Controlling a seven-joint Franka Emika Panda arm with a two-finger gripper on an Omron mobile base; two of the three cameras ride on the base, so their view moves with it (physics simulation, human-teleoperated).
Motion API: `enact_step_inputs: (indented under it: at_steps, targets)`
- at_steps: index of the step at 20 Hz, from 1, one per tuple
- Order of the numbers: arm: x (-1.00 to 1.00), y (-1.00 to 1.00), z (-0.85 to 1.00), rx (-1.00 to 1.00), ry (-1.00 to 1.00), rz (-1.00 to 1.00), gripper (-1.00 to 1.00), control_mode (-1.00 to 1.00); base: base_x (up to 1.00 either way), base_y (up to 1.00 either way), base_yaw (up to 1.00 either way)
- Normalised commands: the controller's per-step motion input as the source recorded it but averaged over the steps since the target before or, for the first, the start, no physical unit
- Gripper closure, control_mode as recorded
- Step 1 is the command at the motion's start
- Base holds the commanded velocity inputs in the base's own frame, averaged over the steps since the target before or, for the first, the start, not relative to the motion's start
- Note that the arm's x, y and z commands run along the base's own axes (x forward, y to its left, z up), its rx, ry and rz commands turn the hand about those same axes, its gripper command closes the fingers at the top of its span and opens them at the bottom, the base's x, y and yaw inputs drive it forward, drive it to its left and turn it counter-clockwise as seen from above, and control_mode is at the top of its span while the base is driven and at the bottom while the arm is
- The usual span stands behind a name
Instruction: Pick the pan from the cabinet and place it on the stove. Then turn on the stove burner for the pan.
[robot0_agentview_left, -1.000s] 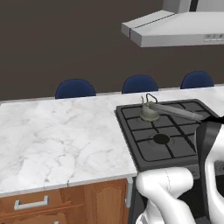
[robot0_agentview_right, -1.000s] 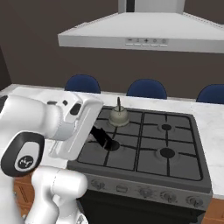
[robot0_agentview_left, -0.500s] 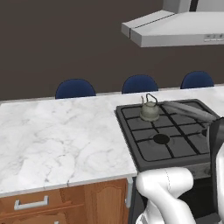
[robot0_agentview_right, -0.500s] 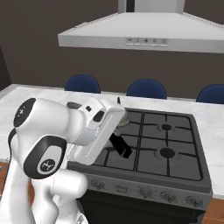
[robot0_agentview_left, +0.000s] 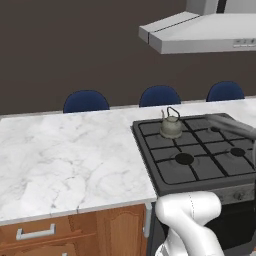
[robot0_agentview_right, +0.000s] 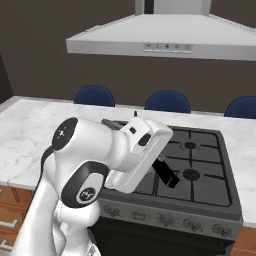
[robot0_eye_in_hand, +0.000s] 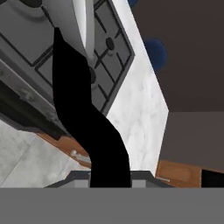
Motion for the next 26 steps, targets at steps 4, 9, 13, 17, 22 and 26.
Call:
enact_step_inputs:
  at_steps: [4, 9, 13, 17, 22, 26]
  targets:
    - [0.08, -0.66, -0.36, 0.0, -0.04, 0.0, 1.0, -1.0, 0.0, 0.0, 0.0]
    - [0.09, -0.44, -0.56, 0.0, -0.12, 0.03, 1.0, -1.0, 0.0, 0.0, 0.0]
    - [0.1, -0.25, -0.61, 0.0, -0.24, 0.15, 1.0, -1.0, 0.0, 0.0, 0.0]
    - [0.21, -0.28, -0.42, 0.0, -0.26, 0.2, 1.0, -1.0, 0.0, 0.0, 0.0]
    - [0.2, -0.42, -0.32, -0.02, -0.18, 0.17, 1.0, -1.0, 0.0, 0.0, 0.0]
    - [0.23, -0.37, -0.25, -0.08, -0.08, 0.11, 1.0, -1.0, 0.0, 0.0, 0.0]
